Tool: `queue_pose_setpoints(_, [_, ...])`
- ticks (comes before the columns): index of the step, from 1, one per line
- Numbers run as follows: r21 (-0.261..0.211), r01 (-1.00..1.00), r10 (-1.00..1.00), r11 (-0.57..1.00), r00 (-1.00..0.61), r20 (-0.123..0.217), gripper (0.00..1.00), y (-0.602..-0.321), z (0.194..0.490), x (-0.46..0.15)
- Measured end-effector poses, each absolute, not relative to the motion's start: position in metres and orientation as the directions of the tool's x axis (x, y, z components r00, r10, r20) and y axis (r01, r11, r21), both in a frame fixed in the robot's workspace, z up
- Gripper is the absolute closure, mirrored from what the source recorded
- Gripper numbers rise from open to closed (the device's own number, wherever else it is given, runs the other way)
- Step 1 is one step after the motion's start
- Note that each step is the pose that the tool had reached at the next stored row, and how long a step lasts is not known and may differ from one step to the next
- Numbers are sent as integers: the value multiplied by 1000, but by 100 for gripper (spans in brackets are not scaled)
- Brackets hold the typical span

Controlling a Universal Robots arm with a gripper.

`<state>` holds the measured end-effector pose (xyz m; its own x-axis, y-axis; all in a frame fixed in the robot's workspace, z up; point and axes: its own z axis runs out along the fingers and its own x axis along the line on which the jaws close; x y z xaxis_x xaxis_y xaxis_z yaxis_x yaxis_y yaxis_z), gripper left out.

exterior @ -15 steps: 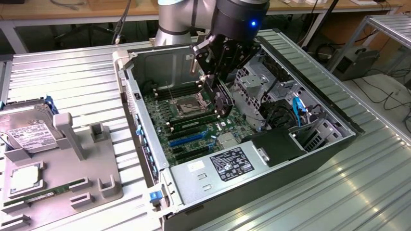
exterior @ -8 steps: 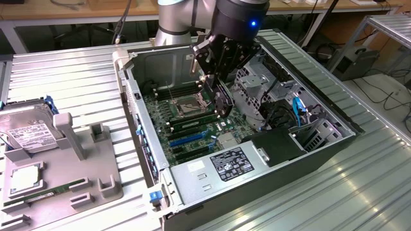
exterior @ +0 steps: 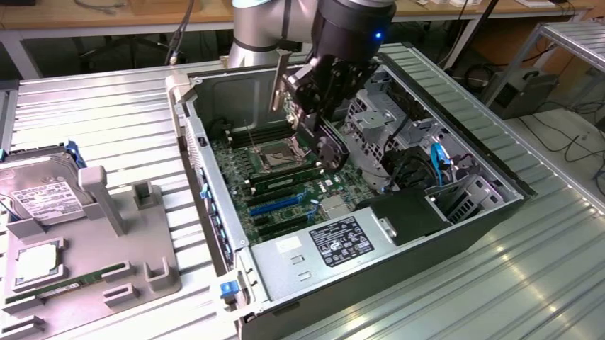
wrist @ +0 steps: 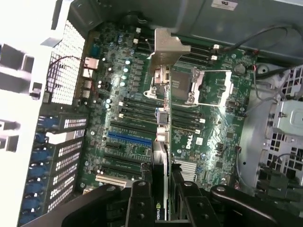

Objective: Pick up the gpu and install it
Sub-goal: 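Insert the gpu into the slot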

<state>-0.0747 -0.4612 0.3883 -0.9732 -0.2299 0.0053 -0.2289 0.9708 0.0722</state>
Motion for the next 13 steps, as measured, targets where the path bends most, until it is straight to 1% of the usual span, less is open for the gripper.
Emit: queue_pose_setpoints(13, [65, -474, -474, 878, -880, -15, 74, -461, 384, -75])
